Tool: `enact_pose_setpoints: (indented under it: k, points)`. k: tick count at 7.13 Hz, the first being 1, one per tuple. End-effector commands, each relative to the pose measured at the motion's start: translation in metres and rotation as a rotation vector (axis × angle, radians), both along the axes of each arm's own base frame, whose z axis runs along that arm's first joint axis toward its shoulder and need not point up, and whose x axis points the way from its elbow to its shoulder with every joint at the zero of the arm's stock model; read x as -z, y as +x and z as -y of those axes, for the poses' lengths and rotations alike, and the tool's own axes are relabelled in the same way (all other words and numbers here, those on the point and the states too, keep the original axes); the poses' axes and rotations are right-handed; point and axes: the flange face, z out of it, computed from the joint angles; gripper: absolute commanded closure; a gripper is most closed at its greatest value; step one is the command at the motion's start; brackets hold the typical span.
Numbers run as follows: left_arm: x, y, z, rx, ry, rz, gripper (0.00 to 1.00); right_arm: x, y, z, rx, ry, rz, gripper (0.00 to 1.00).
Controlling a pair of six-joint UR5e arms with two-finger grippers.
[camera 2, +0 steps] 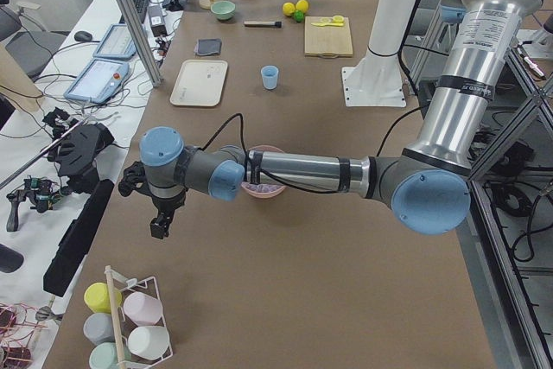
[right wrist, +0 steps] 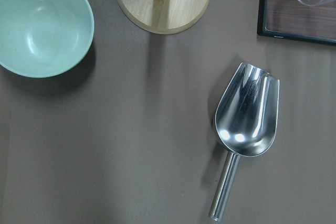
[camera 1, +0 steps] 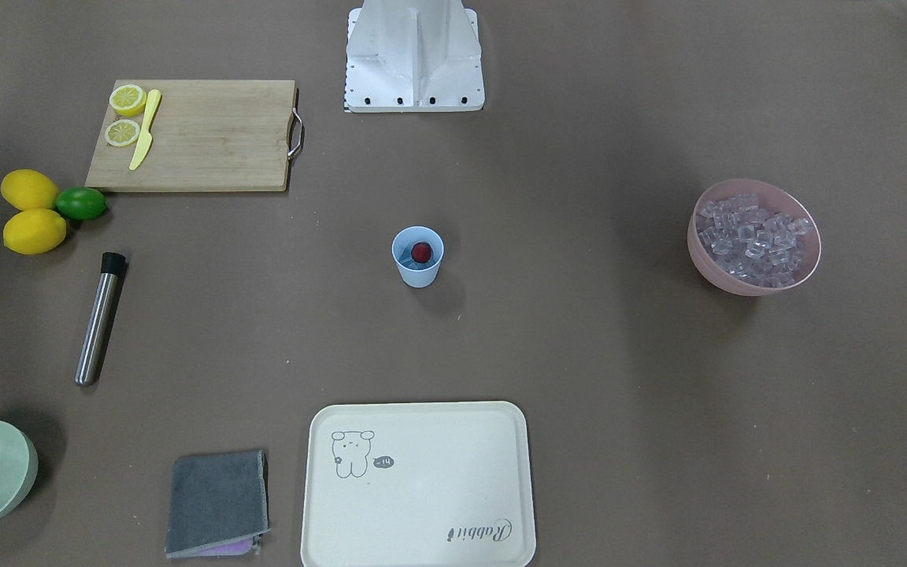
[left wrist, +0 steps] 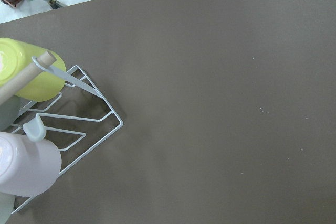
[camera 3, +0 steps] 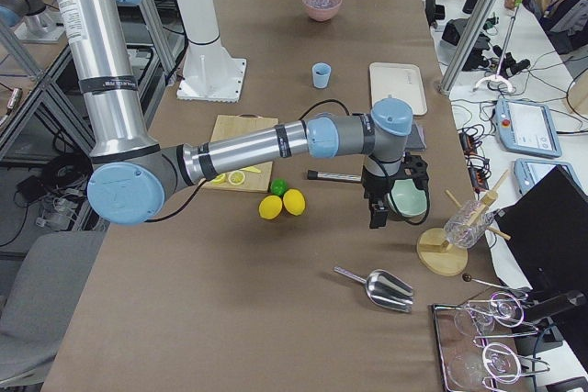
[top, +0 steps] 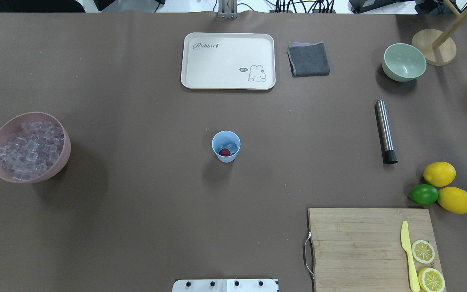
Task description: Mash ice and strawberries in cup
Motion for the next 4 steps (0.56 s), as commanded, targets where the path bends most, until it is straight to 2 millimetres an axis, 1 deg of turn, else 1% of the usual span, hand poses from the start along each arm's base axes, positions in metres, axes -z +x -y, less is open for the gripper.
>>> enact_pose_setpoints:
  k: [1, 3, 4]
  points:
    - [-0.012, 0.0, -0.007, -0.001, -0.013, 0.0, 0.02, 0.004, -0.002, 0.001, 0.002, 0.021, 0.006, 0.0]
    - [-0.005, 0.0, -0.006, -0.002, 0.002, -0.003, 0.02, -0.002, -0.003, -0.002, 0.005, 0.048, 0.018, 0.0]
    - [0.018, -0.001, -0.007, 0.001, 0.056, -0.002, 0.02, 0.002, -0.003, -0.001, 0.004, 0.056, 0.018, 0.0]
